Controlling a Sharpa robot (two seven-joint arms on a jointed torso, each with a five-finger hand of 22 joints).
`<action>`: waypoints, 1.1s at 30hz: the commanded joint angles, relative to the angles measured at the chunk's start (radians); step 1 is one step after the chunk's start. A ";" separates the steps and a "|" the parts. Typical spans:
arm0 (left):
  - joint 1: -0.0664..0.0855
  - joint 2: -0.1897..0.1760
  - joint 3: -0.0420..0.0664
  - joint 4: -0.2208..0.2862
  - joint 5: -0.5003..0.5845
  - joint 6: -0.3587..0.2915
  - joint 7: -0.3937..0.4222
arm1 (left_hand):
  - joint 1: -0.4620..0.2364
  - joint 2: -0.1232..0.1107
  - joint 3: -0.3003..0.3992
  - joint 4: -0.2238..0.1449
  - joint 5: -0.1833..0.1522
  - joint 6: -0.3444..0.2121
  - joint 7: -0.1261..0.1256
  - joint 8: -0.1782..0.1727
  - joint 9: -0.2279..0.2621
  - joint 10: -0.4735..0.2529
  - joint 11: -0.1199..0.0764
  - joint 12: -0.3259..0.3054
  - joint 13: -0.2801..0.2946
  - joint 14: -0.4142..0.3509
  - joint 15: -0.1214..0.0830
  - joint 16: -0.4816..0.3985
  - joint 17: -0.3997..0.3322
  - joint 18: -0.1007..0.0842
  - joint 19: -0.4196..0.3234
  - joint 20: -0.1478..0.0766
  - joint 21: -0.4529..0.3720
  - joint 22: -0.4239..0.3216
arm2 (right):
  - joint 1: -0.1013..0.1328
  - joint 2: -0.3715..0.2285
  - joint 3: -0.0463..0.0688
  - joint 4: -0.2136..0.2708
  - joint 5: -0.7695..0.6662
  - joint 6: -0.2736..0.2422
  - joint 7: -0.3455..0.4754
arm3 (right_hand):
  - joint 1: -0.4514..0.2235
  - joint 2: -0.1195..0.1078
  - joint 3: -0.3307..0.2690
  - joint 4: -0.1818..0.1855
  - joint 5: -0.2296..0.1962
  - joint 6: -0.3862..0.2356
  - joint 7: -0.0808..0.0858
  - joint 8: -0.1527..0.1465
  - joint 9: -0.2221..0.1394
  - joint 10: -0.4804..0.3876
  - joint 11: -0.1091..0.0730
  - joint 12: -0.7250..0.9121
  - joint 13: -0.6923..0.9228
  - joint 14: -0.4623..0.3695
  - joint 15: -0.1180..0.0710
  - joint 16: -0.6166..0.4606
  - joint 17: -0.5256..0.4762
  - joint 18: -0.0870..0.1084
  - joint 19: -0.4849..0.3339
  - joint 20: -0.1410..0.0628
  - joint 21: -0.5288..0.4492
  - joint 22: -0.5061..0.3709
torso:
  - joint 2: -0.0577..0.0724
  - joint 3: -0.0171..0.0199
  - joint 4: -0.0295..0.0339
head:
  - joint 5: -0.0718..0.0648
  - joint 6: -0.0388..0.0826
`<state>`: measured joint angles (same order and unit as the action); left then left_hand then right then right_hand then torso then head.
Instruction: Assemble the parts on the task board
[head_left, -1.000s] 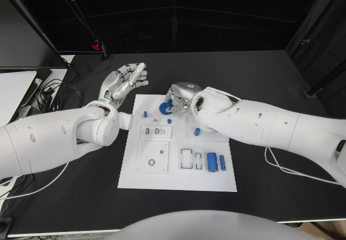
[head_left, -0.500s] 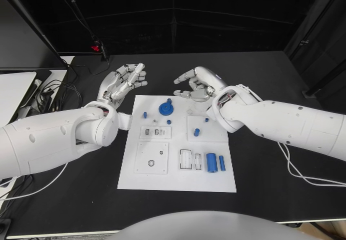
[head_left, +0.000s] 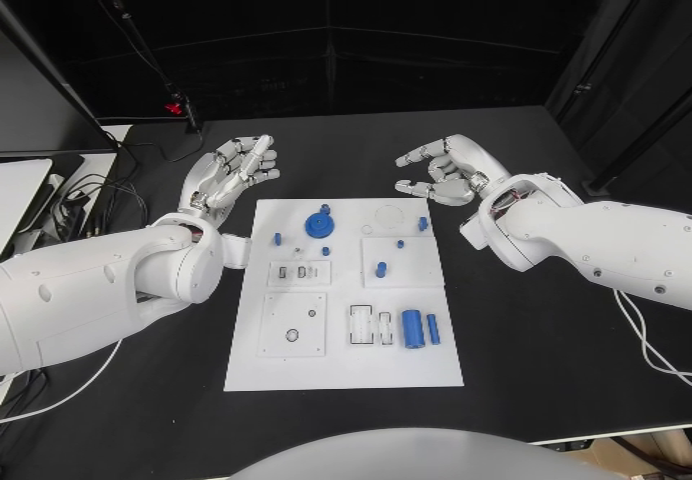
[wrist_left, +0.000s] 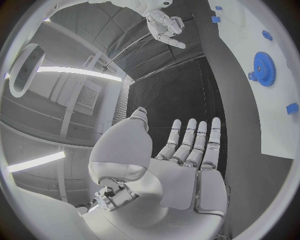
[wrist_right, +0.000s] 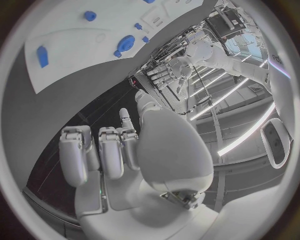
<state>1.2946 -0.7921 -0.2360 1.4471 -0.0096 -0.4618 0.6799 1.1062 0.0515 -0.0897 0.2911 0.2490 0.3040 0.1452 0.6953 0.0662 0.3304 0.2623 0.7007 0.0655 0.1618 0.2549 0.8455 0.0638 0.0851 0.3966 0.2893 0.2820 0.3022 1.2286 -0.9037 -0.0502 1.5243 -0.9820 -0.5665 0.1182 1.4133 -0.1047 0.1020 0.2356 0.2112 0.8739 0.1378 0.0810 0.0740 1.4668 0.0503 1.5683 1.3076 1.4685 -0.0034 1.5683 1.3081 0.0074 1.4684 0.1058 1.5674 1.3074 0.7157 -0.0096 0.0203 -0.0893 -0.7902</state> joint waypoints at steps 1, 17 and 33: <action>0.000 0.001 0.000 -0.003 -0.008 0.015 0.166 | 0.003 0.008 -0.006 0.000 0.006 0.001 0.151 -0.003 0.000 0.006 -0.001 0.002 -0.001 0.002 0.005 -0.006 0.001 0.007 -0.006 0.001 0.001 0.000 | -0.001 -0.030 0.000 0.009 -0.020 0.046 0.002 | 0.003 0.009 -0.006 0.001 0.004 -0.009 0.001 0.006 0.002 0.104 0.009 0.002 0.263 0.102 0.008 0.002 0.263 -0.007 0.102 0.008 0.003 0.263 | 0.001 0.0003 0.0002 | -0.028 0.007; -0.005 -0.001 0.000 -0.004 -0.008 0.016 0.166 | 0.004 0.009 -0.007 0.001 0.008 0.002 0.151 -0.003 0.000 0.007 -0.001 0.003 -0.001 0.003 0.005 -0.006 0.001 0.007 -0.007 0.001 0.001 -0.001 | -0.067 -0.023 -0.001 -0.113 -0.254 0.107 -0.100 | 0.028 0.020 -0.018 -0.013 0.002 -0.053 -0.018 0.085 0.029 0.104 -0.011 0.002 0.263 0.102 -0.008 0.002 0.263 -0.007 0.102 -0.003 0.003 0.263 | 0.003 -0.0009 0.0071 | -0.087 0.018; -0.006 -0.006 0.000 -0.001 -0.008 0.018 0.165 | 0.006 0.011 -0.008 0.001 0.009 0.002 0.151 -0.004 0.000 0.009 -0.001 0.004 0.000 0.004 0.005 -0.005 0.001 0.007 -0.007 0.001 0.001 -0.001 | -0.101 0.026 -0.001 -0.181 -0.284 0.136 -0.100 | 0.034 0.018 -0.023 -0.014 -0.001 -0.072 -0.032 0.124 0.040 0.104 -0.023 0.002 0.263 0.102 -0.018 0.002 0.263 -0.007 0.102 -0.013 0.003 0.263 | 0.003 -0.0007 0.0056 | -0.080 0.007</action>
<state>1.2878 -0.7976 -0.2360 1.4442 -0.0097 -0.4565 0.6799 1.1102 0.0555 -0.0897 0.2912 0.2530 0.3040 0.1452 0.6953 0.0662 0.3304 0.2623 0.7007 0.0655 0.1618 0.2549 0.8455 0.0638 0.0851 0.3966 0.2893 0.2820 0.3023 1.1270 -0.8784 -0.0515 1.3443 -1.2442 -0.4463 0.0201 1.4398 -0.0865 0.0831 0.2219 0.2112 0.8081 0.1058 0.2023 0.1133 1.4685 0.0338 1.5683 1.3076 1.4651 -0.0147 1.5683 1.3077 0.0075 1.4648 0.1017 1.5675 1.3073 0.7191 -0.0101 0.0253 -0.1693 -0.7818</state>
